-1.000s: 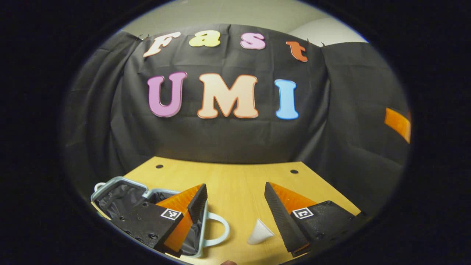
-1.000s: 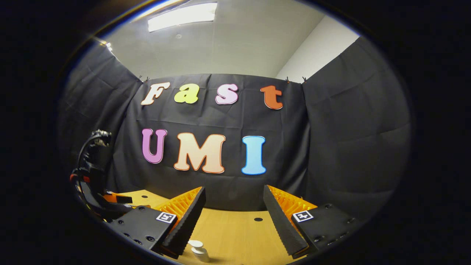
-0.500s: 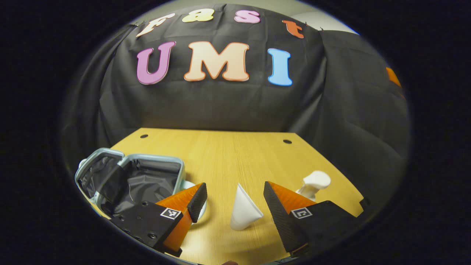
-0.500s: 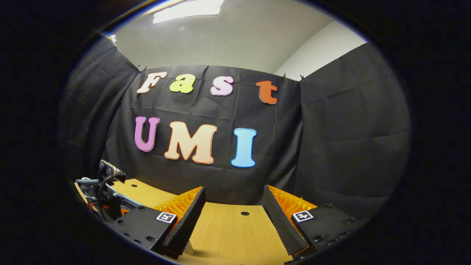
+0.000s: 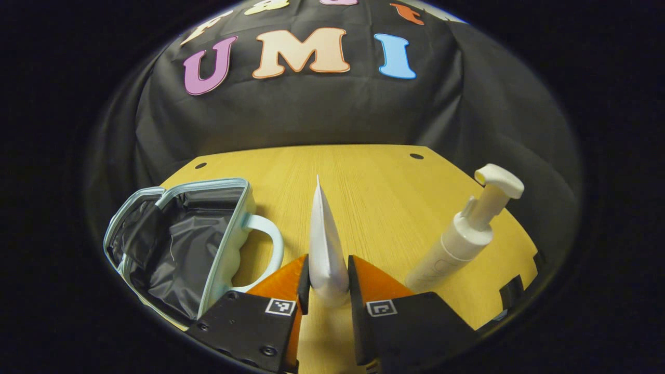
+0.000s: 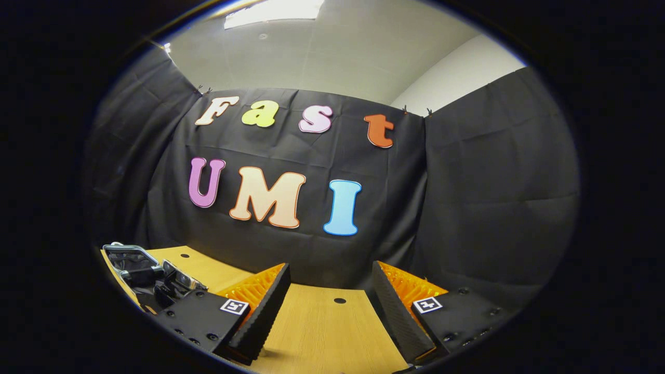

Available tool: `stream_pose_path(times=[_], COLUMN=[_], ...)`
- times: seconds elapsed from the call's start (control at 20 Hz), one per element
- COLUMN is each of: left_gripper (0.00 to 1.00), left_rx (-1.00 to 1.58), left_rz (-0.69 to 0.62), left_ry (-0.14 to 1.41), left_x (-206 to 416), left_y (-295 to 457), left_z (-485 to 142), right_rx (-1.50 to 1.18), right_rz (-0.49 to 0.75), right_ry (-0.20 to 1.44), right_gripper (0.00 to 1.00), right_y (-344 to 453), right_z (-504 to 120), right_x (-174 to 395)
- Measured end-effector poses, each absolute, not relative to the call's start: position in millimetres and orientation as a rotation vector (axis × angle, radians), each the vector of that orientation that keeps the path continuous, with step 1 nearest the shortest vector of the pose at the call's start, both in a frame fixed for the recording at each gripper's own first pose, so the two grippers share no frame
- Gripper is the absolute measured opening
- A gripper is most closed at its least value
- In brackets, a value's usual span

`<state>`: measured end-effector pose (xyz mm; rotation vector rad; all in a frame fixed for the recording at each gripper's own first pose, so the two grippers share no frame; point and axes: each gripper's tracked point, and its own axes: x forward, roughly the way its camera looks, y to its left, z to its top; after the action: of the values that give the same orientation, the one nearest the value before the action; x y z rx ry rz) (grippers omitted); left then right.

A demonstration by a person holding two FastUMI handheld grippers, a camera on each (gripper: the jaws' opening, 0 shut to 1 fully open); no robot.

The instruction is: First open the suitcase, pack the skin care products into it, and then close the suitcase.

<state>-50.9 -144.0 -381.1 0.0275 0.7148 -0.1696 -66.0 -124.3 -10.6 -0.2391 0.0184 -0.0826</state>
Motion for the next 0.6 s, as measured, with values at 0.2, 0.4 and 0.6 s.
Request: stream_pose_path(times=[0.2, 0.4, 0.6], left_gripper=[0.23, 0.22, 0.22], left_rx=[-0.015, -0.010, -0.026], left_rz=[-0.210, -0.238, -0.227], left_ry=[0.686, 0.623, 0.587], left_x=[-51, -41, -39], left_y=[-147, -130, -106], left_z=[-358, -310, -265], right_rx=[-0.212, -0.175, -0.144], right_rz=[-0.059, -0.002, 0.049], right_ry=[0.031, 0.050, 0.107], right_gripper=[0.99, 0.99, 0.99], right_y=[-110, -76, -42], right_z=[-24, -45, -83], right_x=[-59, -43, -25])
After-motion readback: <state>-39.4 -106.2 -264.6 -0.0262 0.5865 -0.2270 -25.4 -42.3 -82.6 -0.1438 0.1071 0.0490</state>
